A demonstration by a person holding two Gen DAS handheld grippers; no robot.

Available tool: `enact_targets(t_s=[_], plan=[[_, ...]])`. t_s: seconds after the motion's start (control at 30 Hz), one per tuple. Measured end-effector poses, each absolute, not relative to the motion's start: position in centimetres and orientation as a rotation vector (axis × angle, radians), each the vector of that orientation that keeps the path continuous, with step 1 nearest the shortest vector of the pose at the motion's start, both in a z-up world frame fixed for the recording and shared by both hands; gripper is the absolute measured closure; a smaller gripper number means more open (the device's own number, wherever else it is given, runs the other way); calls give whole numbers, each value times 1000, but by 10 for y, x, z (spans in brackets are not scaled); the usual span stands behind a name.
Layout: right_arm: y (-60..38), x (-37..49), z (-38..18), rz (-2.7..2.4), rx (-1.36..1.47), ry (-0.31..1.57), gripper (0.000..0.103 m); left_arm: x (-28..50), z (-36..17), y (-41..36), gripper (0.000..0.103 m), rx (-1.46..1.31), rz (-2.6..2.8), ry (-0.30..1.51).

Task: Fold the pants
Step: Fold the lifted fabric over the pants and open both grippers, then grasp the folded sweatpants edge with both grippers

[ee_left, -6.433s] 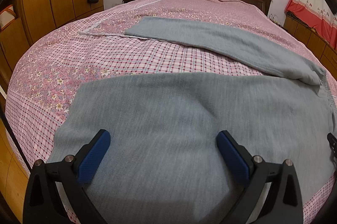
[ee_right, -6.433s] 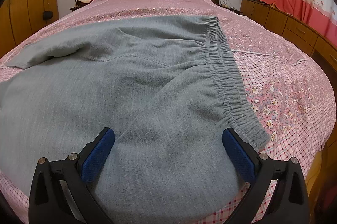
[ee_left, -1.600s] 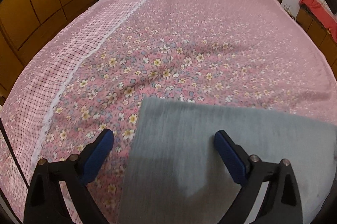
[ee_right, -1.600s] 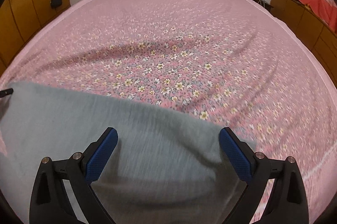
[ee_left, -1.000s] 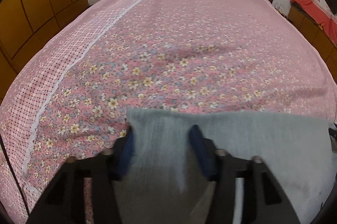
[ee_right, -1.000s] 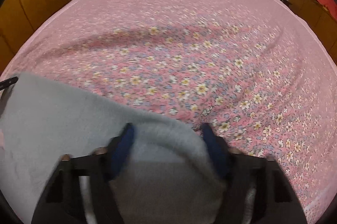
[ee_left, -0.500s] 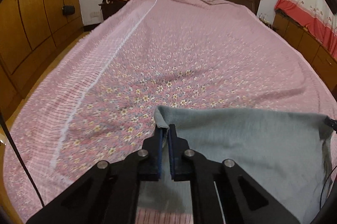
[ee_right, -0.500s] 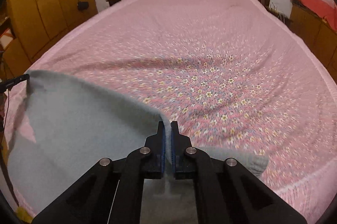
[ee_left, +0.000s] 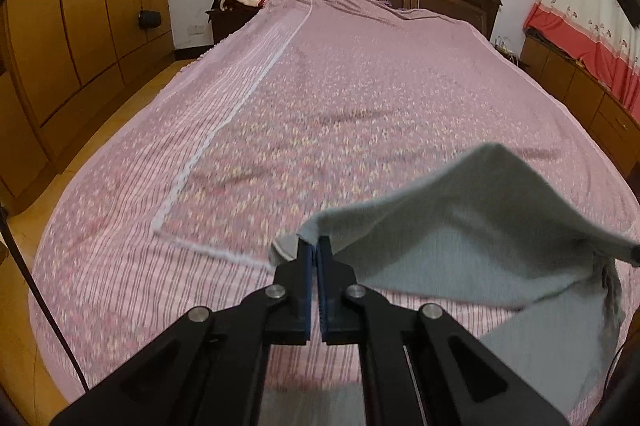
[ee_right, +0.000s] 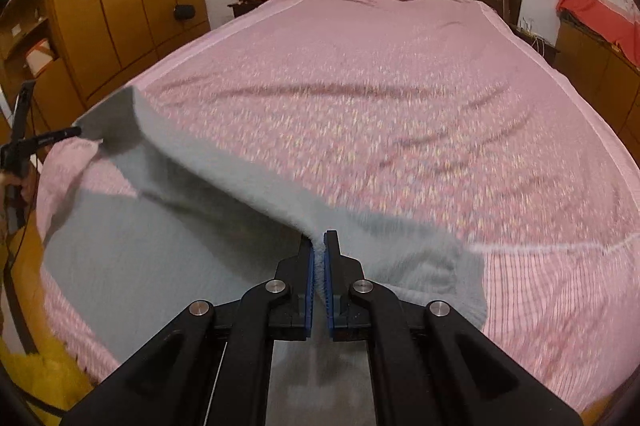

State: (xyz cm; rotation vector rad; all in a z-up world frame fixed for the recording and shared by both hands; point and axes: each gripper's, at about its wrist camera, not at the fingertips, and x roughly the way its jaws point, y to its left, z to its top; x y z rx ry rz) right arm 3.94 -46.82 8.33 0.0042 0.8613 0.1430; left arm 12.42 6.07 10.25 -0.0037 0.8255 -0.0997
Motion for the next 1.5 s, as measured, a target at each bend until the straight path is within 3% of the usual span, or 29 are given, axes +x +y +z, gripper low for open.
enact_targets(t_s=[0.43,0.6,0.77,1.07,1.5], plan=[[-465,15,20,82,3,1008,95,98,59,81,100,-27,-14,955],[-465,13,20,57,23,1009,90,86,54,84,87,-62,-15,987],[-470,2,30,18,71,991,71,69,60,79,68,-144,-57,998],[-489,-19,43,-45,214,973,68,65,65,61,55,-350,-159,986],[-542,-34,35,-107,584,1002,67,98,42,48,55,-384,-113,1012]])
